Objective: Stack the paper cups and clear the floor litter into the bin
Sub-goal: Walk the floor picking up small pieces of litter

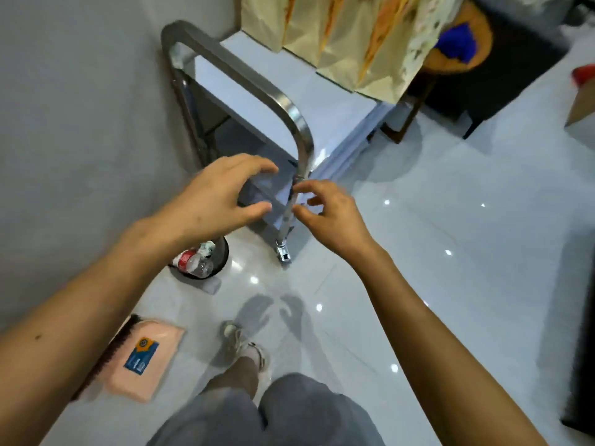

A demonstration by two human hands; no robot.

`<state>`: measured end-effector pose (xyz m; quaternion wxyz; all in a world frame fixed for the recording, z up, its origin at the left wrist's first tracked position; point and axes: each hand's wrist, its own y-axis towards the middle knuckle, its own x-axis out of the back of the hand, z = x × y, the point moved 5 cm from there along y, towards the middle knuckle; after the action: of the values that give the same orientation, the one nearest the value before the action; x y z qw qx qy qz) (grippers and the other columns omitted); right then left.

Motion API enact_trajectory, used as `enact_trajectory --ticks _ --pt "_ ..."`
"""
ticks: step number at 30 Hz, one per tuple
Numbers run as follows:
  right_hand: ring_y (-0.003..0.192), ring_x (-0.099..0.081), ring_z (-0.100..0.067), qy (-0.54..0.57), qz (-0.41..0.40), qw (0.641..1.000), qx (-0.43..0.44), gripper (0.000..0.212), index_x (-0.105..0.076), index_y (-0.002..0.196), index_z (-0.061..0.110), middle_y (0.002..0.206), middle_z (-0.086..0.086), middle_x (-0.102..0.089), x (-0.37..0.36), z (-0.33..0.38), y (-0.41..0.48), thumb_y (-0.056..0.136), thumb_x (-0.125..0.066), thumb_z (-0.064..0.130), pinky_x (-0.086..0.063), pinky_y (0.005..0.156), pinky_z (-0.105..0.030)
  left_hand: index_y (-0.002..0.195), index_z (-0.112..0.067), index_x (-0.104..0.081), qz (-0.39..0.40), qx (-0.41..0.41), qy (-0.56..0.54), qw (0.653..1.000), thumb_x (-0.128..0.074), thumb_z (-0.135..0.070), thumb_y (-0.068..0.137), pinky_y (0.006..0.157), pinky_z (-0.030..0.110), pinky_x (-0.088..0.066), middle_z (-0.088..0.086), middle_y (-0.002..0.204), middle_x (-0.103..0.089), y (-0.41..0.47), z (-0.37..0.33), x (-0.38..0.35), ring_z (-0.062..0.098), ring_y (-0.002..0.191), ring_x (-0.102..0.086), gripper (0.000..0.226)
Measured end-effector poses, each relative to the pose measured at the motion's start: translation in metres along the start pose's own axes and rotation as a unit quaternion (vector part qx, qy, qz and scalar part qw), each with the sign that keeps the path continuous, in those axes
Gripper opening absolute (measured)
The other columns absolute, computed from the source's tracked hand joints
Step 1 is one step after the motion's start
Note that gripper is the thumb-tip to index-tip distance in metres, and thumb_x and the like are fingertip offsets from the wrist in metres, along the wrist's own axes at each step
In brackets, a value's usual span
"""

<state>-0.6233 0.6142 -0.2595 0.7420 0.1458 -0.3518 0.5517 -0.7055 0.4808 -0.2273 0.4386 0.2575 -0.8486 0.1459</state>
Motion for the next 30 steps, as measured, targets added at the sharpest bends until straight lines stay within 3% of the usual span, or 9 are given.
enact_trajectory --ticks 3,6,12,17,21,26,30 --pt "0.104 -0.057 -0.017 0.023 -0.062 0.997 -0.048 0.031 -0.058 0.117 0.019 0.124 -0.001 -0.055 0.06 -0.041 -0.058 0.086 -0.061 0.02 -0.04 0.084 -0.017 0.124 -0.021 -0.052 0.014 -0.057 -0.009 0.998 -0.063 -0.038 0.077 0.093 0.025 -0.036 -0.002 0.127 -0.055 0.013 -0.077 -0.027 0.017 0.115 -0.051 0.052" --pt "0.101 -0.058 -0.016 0.044 -0.123 0.987 -0.096 0.031 -0.058 0.117 0.019 0.124 0.001 -0.055 0.119 -0.083 -0.126 0.086 -0.06 0.02 -0.043 0.083 -0.019 0.124 -0.024 -0.051 0.047 -0.098 -0.05 0.993 -0.068 -0.028 0.078 0.095 0.028 -0.039 -0.006 0.128 -0.053 0.022 -0.155 -0.067 0.013 0.115 -0.05 0.049" --pt "0.099 -0.059 -0.013 0.054 -0.244 0.952 -0.18 0.028 -0.058 0.115 0.021 0.123 0.002 -0.055 0.221 -0.157 -0.265 0.087 -0.059 0.022 -0.046 0.084 -0.022 0.123 -0.027 -0.049 0.111 -0.215 -0.083 0.967 -0.067 -0.027 0.079 0.088 0.027 -0.041 -0.015 0.119 -0.049 0.038 -0.325 -0.14 0.006 0.106 -0.047 0.047" --pt "0.093 -0.056 -0.01 0.063 -0.318 0.918 -0.227 0.028 -0.059 0.114 0.021 0.121 0.002 -0.055 0.282 -0.207 -0.328 0.087 -0.059 0.023 -0.046 0.079 -0.021 0.121 -0.027 -0.049 0.142 -0.291 -0.086 0.942 -0.067 -0.029 0.079 0.086 0.032 -0.048 -0.009 0.122 -0.054 0.06 -0.422 -0.19 0.009 0.106 -0.051 0.046" --pt "0.095 -0.057 -0.011 0.075 -0.347 0.897 -0.263 0.027 -0.058 0.114 0.022 0.122 0.004 -0.054 0.319 -0.253 -0.346 0.087 -0.058 0.024 -0.041 0.061 -0.015 0.12 -0.031 -0.049 0.181 -0.328 -0.085 0.923 -0.067 -0.032 0.079 0.08 0.023 -0.045 -0.018 0.113 -0.05 0.096 -0.479 -0.232 0.004 0.102 -0.049 0.045" --pt "0.095 -0.056 -0.01 0.063 -0.38 0.876 -0.289 0.027 -0.057 0.115 0.024 0.122 0.005 -0.054 0.391 -0.319 -0.319 0.088 -0.057 0.025 -0.043 0.078 -0.02 0.119 -0.032 -0.049 0.207 -0.354 -0.095 0.907 -0.067 -0.032 0.079 0.075 0.016 -0.042 -0.022 0.111 -0.048 0.184 -0.536 -0.273 0.002 0.101 -0.048 0.044" --pt "0.096 -0.057 -0.011 0.07 -0.405 0.859 -0.305 0.027 -0.058 0.114 0.024 0.122 0.004 -0.054 0.469 -0.374 -0.271 0.088 -0.057 0.026 -0.046 0.08 -0.022 0.118 -0.033 -0.049 0.229 -0.359 -0.094 0.9 -0.067 -0.03 0.08 0.074 0.015 -0.04 -0.021 0.112 -0.049 0.283 -0.582 -0.296 0.003 0.102 -0.049 0.042"
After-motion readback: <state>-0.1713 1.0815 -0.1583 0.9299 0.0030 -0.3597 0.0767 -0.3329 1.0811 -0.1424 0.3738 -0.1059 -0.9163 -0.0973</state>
